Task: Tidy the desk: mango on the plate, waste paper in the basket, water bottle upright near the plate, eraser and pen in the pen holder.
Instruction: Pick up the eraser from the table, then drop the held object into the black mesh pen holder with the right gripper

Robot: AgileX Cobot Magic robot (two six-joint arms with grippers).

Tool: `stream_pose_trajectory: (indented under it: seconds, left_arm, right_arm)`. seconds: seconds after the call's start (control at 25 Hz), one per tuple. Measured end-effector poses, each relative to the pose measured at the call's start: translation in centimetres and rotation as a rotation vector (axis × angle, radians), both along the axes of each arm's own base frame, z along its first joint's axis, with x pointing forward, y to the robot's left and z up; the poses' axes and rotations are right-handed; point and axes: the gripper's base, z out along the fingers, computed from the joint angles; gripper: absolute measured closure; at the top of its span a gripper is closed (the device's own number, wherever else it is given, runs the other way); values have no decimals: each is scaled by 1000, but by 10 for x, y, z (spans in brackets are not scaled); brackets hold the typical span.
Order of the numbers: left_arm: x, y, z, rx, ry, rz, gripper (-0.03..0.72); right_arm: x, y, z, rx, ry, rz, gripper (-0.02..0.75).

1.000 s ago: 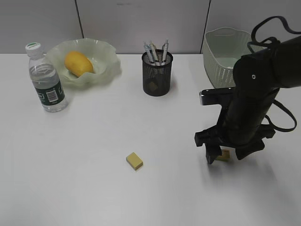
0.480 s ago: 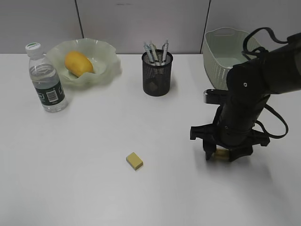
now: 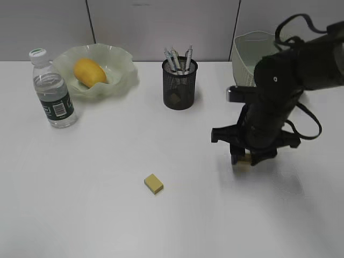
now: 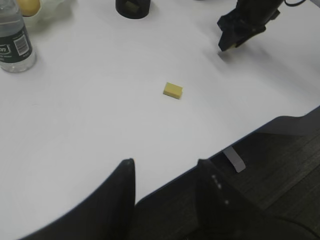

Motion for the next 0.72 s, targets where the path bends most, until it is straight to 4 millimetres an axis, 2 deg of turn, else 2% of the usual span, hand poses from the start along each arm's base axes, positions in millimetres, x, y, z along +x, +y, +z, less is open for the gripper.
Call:
stream_pose_trajectory:
  seconds: [0.16, 0.36, 0.44, 0.56, 0.72]
  left_arm:
    - [0, 0, 0, 0, 0, 0, 378]
    - [0, 0, 0, 0, 0, 0, 378]
    - [0, 0, 0, 0, 0, 0, 378]
    - [0, 0, 0, 0, 0, 0, 378]
    - [0, 0, 0, 0, 0, 0, 378]
  right_arm:
    - [33, 17, 42, 37, -121, 68, 425]
    - [78, 38, 121, 95, -362, 121, 425]
    - [93, 45, 146, 110, -435, 138, 425]
    - [112, 54, 162, 123, -485, 143, 425]
    - [131, 68, 156, 161, -492, 142, 425]
